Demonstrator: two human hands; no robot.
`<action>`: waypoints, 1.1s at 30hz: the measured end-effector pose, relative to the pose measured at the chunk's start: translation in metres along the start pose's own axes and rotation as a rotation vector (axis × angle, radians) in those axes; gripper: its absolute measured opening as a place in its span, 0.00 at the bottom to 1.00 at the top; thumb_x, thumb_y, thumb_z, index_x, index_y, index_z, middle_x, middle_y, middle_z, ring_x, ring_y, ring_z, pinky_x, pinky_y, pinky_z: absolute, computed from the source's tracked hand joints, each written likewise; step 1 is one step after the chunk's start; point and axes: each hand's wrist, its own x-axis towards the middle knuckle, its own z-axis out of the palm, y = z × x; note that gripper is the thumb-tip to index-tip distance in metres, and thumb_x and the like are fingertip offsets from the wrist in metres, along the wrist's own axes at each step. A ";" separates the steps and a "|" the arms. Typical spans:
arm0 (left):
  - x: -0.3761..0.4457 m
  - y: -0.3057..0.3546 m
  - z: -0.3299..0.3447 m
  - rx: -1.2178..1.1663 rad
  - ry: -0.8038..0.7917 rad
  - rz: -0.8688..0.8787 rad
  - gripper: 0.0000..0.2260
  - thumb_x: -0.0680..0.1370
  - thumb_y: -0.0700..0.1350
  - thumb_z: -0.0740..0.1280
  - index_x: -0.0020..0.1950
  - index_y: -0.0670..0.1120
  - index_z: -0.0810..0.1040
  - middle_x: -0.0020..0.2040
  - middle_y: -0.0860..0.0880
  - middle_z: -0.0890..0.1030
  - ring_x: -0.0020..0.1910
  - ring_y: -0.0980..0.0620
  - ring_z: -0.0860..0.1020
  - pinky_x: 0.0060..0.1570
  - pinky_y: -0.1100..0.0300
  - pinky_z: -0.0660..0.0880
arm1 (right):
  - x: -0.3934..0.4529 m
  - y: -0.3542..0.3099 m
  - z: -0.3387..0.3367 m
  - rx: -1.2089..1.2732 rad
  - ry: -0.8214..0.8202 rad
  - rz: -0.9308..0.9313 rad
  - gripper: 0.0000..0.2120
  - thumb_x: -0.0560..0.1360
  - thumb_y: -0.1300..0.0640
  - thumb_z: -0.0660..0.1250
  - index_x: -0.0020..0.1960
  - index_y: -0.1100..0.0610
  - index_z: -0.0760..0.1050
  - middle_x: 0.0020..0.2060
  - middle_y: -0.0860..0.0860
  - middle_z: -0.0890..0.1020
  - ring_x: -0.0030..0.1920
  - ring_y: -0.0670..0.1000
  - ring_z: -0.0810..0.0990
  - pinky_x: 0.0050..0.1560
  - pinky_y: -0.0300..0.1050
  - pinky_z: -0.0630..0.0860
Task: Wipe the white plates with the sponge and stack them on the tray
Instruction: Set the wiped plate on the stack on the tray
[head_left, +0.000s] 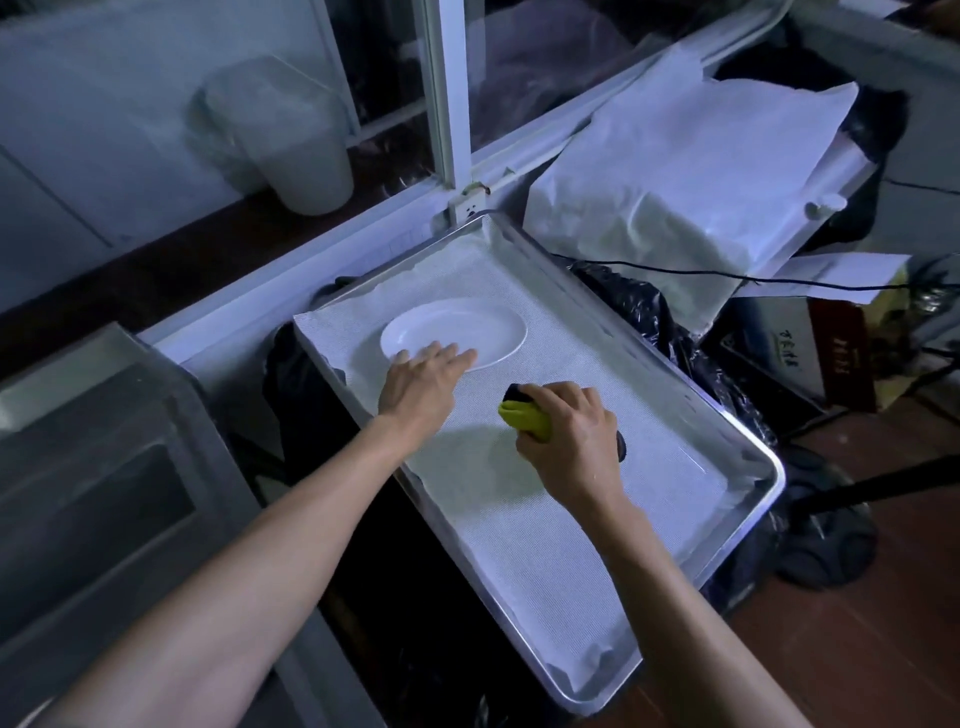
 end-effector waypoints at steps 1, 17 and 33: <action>0.004 0.000 0.002 0.015 -0.006 0.000 0.32 0.79 0.33 0.59 0.80 0.54 0.61 0.79 0.50 0.66 0.78 0.49 0.63 0.71 0.45 0.62 | 0.002 0.001 0.002 -0.002 -0.004 0.008 0.23 0.69 0.56 0.74 0.63 0.42 0.78 0.53 0.45 0.79 0.51 0.54 0.73 0.53 0.55 0.70; 0.008 0.008 0.046 0.067 -0.173 0.083 0.34 0.77 0.30 0.57 0.81 0.49 0.56 0.82 0.44 0.53 0.81 0.40 0.48 0.76 0.35 0.51 | -0.007 0.008 0.018 -0.021 -0.021 0.025 0.25 0.68 0.56 0.76 0.63 0.44 0.79 0.53 0.44 0.79 0.52 0.53 0.74 0.52 0.53 0.69; -0.138 -0.031 -0.021 -0.274 0.134 -0.023 0.08 0.79 0.43 0.64 0.42 0.47 0.79 0.40 0.48 0.82 0.44 0.43 0.79 0.40 0.53 0.73 | -0.056 -0.076 0.023 0.064 0.049 -0.073 0.25 0.67 0.59 0.74 0.63 0.44 0.79 0.53 0.43 0.79 0.53 0.53 0.73 0.51 0.51 0.68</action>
